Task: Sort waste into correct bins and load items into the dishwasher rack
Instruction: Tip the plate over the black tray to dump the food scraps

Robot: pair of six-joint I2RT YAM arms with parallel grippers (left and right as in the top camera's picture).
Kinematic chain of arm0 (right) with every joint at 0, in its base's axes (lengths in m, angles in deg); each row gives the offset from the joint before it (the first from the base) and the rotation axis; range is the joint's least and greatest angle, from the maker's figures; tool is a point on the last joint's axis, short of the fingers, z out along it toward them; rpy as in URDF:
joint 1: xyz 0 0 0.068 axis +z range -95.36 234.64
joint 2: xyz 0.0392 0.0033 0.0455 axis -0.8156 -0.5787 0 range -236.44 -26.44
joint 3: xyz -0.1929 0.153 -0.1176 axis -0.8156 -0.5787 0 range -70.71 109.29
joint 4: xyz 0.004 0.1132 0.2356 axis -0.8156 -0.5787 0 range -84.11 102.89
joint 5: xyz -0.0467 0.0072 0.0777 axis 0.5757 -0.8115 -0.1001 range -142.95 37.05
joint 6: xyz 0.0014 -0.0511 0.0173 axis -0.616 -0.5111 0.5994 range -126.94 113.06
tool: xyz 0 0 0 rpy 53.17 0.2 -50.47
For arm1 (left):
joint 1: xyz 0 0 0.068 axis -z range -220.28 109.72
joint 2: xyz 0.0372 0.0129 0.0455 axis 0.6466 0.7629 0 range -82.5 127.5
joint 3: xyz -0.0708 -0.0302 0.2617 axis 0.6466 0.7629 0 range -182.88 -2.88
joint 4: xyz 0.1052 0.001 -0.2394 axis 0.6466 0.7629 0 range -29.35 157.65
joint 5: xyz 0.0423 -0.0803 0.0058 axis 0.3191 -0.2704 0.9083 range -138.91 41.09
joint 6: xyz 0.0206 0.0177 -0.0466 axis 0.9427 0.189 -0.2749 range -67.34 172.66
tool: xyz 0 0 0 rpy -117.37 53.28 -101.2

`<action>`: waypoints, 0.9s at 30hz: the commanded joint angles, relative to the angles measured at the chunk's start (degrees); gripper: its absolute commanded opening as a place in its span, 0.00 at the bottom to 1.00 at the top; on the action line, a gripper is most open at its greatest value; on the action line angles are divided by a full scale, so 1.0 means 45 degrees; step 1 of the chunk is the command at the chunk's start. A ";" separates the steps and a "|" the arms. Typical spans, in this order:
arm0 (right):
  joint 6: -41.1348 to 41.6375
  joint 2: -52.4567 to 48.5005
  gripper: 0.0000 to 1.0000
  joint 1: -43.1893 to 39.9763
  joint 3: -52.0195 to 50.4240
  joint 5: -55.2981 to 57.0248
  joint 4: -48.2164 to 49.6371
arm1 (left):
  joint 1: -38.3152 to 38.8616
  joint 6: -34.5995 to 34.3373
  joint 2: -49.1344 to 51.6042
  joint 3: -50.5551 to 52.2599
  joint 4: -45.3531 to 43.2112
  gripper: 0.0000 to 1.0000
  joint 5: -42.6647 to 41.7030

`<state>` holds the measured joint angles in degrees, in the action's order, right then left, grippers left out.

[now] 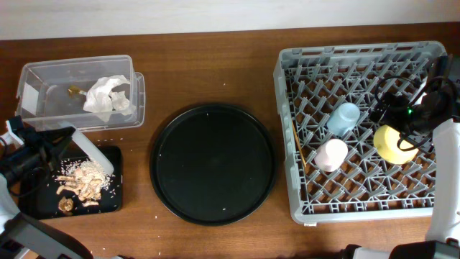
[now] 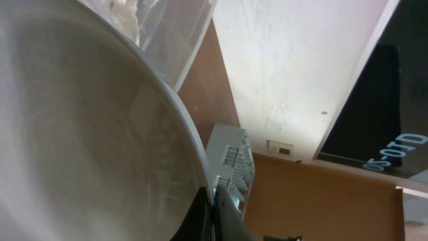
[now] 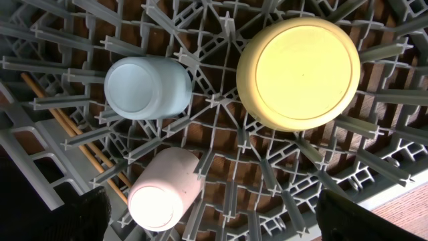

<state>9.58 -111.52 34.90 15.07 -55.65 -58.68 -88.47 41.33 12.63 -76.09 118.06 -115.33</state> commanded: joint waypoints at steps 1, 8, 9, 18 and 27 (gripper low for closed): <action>0.0112 -0.0010 0.99 -0.0044 0.0083 -0.0019 -0.0005 | -0.0073 0.0461 -0.0214 0.0097 0.0301 0.00 -0.0627; 0.0112 -0.0010 0.99 -0.0044 0.0083 -0.0019 -0.0005 | -0.0083 0.0806 -0.0219 0.0097 0.1127 0.00 -0.0330; 0.0107 -0.0010 0.99 -0.0044 0.0083 -0.0019 -0.0005 | -0.0083 0.0869 -0.0219 0.0097 0.0918 0.00 -0.0112; 0.0107 -0.0010 0.98 -0.0049 0.0083 -0.0019 -0.0005 | -0.0083 0.1005 -0.0219 0.0097 0.0568 0.00 0.0379; 0.0112 -0.0010 0.99 -0.0044 0.0083 -0.0019 -0.0005 | -0.0083 0.4488 -0.0675 0.0092 0.3939 0.00 -0.1511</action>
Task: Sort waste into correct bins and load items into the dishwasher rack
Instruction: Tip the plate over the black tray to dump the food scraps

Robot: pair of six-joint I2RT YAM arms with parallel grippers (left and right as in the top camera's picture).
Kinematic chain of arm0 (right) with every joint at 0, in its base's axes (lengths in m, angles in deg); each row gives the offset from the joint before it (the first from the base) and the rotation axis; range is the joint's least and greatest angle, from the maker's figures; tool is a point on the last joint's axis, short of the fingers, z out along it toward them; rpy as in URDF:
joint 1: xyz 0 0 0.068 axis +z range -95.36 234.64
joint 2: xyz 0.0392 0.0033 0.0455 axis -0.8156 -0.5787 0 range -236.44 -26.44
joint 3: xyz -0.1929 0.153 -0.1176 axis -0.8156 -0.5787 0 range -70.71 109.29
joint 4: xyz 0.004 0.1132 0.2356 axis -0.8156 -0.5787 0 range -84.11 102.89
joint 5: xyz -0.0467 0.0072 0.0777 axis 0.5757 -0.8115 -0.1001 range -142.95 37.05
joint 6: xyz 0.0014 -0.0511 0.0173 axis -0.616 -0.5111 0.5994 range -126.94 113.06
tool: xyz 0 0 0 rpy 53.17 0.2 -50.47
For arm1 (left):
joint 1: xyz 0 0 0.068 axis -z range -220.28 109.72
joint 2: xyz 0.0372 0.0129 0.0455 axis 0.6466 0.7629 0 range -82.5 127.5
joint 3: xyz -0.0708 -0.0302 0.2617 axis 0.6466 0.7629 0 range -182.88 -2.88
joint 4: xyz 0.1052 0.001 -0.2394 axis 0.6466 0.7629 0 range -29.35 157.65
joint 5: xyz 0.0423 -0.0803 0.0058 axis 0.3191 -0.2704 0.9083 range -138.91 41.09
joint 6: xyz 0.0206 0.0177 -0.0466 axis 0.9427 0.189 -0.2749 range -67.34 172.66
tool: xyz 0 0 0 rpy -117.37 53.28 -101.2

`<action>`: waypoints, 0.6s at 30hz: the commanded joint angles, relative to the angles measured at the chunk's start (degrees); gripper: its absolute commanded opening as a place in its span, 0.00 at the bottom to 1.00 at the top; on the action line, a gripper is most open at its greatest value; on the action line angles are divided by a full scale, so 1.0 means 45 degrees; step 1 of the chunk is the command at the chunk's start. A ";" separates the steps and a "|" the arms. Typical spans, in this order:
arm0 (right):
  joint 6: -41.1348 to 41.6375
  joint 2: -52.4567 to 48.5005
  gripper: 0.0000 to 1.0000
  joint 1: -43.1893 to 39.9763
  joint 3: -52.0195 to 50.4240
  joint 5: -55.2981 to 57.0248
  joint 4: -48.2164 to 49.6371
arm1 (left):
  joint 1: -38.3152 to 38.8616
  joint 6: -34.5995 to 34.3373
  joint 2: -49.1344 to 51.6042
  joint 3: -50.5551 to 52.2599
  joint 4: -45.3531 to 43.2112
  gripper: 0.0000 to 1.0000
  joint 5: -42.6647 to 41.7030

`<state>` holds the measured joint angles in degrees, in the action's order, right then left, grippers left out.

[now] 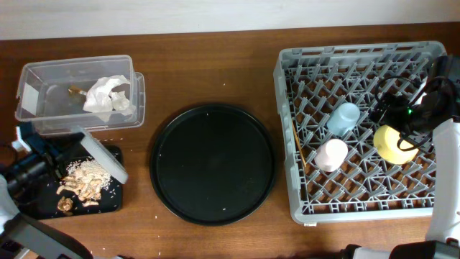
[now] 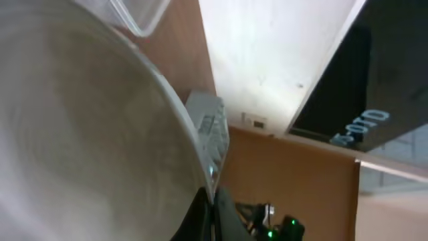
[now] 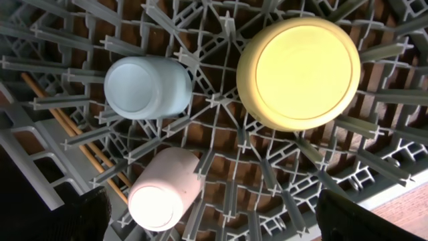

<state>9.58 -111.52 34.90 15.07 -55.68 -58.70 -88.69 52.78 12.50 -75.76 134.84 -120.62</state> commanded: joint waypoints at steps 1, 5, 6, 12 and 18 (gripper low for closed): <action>0.0112 -0.0010 0.98 -0.0044 0.0083 -0.0015 0.0000 | -0.0034 0.1826 -0.0709 0.0019 -0.0248 0.00 -0.0321; 0.0107 -0.0010 0.99 -0.0044 0.0083 -0.0015 0.0000 | -0.0034 0.1647 -0.0724 0.0019 -0.1802 0.00 -0.0345; 0.0107 -0.0010 0.99 -0.0044 0.0083 -0.0015 0.0000 | -0.0034 0.1171 -0.0724 0.0019 -0.1472 0.00 -0.0073; 0.0107 -0.0010 0.99 -0.0049 0.0083 -0.0015 0.0000 | -0.0010 0.1681 -0.0879 0.0019 -0.0646 0.00 -0.0083; 0.0107 -0.0010 0.99 -0.0049 0.0083 -0.0015 0.0000 | 0.0661 0.3060 -0.1486 0.0019 0.2448 0.00 -0.0185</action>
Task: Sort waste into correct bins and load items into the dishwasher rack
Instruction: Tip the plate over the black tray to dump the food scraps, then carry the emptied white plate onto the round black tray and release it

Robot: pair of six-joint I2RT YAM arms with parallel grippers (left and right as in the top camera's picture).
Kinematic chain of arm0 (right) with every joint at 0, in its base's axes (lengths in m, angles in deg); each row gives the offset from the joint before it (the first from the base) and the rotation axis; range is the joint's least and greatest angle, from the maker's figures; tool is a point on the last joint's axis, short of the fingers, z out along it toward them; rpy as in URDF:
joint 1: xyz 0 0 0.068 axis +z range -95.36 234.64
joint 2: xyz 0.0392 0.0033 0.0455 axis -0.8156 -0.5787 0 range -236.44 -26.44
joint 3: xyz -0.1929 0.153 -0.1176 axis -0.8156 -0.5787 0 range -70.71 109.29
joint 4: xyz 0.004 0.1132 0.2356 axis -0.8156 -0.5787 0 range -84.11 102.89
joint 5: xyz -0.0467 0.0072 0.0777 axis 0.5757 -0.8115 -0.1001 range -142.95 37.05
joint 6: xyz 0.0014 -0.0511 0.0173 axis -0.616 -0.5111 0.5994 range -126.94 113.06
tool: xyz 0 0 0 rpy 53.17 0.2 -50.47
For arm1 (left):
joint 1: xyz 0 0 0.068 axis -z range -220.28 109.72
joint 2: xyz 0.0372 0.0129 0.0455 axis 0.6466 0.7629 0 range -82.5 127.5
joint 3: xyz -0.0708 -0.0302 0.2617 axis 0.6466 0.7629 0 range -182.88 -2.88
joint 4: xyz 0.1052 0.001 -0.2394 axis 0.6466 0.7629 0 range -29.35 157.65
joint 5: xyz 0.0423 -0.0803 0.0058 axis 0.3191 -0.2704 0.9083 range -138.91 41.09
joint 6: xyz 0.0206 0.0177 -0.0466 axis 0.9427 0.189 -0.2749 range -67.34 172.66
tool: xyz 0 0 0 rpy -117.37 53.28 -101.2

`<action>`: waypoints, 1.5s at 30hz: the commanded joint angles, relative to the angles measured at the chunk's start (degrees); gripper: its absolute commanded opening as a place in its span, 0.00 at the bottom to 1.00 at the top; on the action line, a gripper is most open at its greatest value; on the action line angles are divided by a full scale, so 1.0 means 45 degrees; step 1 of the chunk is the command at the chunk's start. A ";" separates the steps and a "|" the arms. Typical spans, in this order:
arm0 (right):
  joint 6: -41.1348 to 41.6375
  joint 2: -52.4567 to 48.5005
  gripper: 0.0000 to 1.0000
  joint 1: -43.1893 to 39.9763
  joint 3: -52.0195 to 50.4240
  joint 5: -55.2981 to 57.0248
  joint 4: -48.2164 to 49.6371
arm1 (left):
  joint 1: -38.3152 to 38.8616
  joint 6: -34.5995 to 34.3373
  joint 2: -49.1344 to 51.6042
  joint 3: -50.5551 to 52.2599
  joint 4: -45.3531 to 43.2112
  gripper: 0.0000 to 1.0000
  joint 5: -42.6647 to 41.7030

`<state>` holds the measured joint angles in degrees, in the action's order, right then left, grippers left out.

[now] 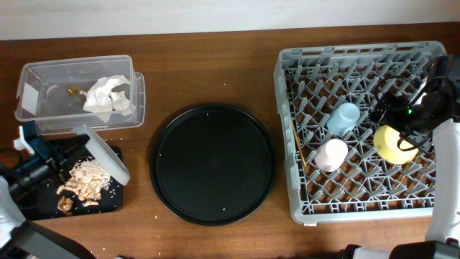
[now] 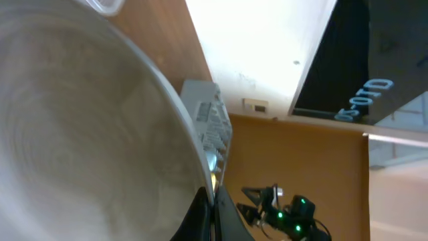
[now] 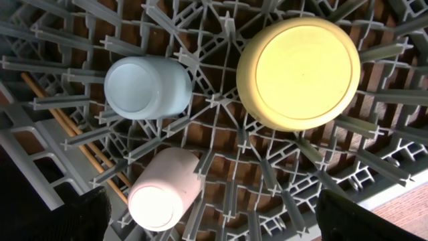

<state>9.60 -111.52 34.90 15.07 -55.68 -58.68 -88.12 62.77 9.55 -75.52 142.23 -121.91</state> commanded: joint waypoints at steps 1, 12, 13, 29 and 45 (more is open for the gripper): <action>0.0102 -0.0010 0.99 -0.0049 0.0083 -0.0015 -0.0005 | 0.0899 0.0840 -0.1049 -0.0034 0.1151 0.00 0.0539; 0.0107 -0.0010 0.99 -0.0044 0.0083 -0.0015 -0.0005 | 0.9423 -0.2157 -0.2997 -0.0029 -0.0957 0.00 0.4561; 0.0102 -0.0010 0.99 -0.0044 0.0083 -0.0015 -0.0005 | 1.0297 -0.3021 -0.2982 -0.0029 -0.1583 0.00 0.5503; 0.0107 -0.0010 0.99 -0.0044 0.0083 -0.0015 -0.0005 | 2.0016 -0.8097 0.0267 -0.0029 -0.7839 0.00 1.6441; 0.0102 -0.0010 0.99 -0.0044 0.0083 -0.0015 -0.0005 | 1.8748 -0.8092 -0.1015 -0.2477 -0.4585 0.46 1.6830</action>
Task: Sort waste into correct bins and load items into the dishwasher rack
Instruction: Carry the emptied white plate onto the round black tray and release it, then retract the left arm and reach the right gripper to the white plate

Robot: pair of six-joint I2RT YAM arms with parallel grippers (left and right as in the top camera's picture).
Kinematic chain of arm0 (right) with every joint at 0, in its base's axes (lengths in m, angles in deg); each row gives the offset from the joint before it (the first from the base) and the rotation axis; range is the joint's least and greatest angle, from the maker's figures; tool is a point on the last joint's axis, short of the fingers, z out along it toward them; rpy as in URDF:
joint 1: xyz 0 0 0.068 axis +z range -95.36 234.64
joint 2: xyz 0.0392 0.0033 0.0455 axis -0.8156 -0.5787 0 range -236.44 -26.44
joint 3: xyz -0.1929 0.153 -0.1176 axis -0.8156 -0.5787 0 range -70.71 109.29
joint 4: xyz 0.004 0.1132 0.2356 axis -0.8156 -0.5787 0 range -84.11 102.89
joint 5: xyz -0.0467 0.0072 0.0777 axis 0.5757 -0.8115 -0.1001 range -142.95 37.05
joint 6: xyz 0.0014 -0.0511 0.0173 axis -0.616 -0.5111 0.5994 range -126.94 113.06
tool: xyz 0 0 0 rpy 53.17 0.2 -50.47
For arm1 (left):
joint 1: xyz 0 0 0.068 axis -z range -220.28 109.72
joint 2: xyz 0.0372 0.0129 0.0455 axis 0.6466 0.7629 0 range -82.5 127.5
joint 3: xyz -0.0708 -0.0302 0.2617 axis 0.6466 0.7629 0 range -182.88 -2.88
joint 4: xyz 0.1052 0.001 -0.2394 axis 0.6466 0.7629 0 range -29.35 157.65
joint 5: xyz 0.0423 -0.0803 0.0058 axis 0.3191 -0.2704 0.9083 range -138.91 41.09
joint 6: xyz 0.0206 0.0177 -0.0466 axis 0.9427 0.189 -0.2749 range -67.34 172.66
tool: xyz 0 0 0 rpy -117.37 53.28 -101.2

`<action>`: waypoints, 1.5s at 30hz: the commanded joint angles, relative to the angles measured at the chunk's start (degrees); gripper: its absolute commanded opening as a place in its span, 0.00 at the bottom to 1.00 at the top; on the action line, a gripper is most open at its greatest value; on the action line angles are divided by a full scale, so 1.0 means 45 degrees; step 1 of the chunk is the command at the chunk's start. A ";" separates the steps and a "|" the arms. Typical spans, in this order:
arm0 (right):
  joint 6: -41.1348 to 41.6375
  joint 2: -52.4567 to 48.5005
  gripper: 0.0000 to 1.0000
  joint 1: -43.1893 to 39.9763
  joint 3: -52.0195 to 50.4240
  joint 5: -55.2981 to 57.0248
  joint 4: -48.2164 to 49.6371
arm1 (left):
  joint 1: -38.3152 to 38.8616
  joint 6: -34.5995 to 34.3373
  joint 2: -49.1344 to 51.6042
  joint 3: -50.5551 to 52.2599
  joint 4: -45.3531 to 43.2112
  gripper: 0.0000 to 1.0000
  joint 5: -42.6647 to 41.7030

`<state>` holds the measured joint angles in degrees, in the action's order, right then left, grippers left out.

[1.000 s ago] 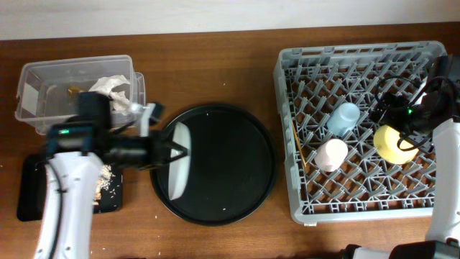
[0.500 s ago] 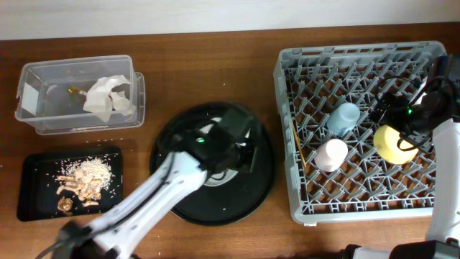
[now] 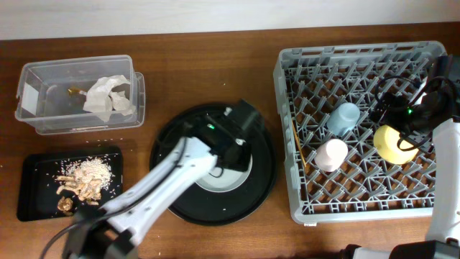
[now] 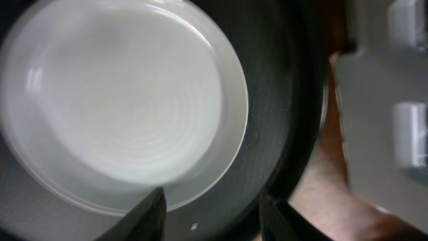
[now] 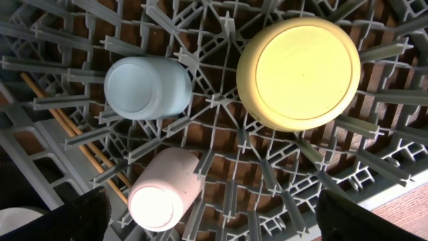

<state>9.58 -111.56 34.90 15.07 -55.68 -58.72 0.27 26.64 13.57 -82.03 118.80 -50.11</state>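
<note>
A white plate point(image 4: 127, 100) lies flat on the round black tray point(image 4: 274, 134) in the middle of the table. My left gripper point(image 4: 217, 221) hangs open just above the plate's edge, holding nothing. From overhead, the left arm reaches across the tray point(image 3: 167, 140) and covers part of the plate point(image 3: 215, 180). In the grey dishwasher rack point(image 3: 359, 61) sit an upturned yellow bowl point(image 5: 297, 72), a blue cup point(image 5: 147, 87), a pink cup point(image 5: 164, 191) and wooden chopsticks point(image 5: 73, 137). My right gripper point(image 5: 214, 221) hovers open over the rack with nothing in it.
A clear bin point(image 3: 43, 93) holding crumpled tissue point(image 3: 108, 97) stands at the back left. In front of it a black rectangular tray point(image 3: 29, 180) holds food scraps point(image 3: 83, 180). Crumbs are scattered on the wood around both.
The left gripper was shut on the tilted plate by the scrap tray at the left. Now the plate lies on the round black tray and the gripper is open above it. The right arm is unchanged.
The left gripper held the white plate tilted over the scrap tray, food lying below it, and stayed there at changing tilt through two more moments. Now the plate rests bare on the round tray, released. The right gripper stayed open over the rack throughout.
</note>
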 commanded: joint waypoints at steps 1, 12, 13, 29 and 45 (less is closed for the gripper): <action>0.0112 0.0000 0.99 -0.0044 0.0083 -0.0015 0.0005 | -0.1234 -0.0063 -0.2399 -0.1069 0.0855 0.54 0.1263; 0.0117 0.0000 0.99 -0.0044 0.0083 -0.0845 0.0559 | -0.6761 -0.0063 -0.5722 -0.1064 0.4711 0.99 0.2982; 0.0117 0.0000 0.99 -0.0044 0.0083 -0.1860 0.0622 | -0.6800 -0.0063 -0.5712 -0.1064 0.4959 0.99 0.2987; 0.0073 -0.0194 0.93 0.7786 -0.0160 -0.2463 -0.0121 | -0.6800 -0.0063 -0.5712 -0.1064 0.5003 0.99 0.2987; 0.3551 -0.6217 0.77 1.1638 -0.1243 0.0937 0.4080 | -0.6800 -0.0063 -0.5712 -0.1064 0.5003 0.99 0.2987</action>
<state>26.36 -135.85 87.05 9.83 -52.42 -41.17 -29.93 26.44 -11.78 -86.45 141.27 -37.49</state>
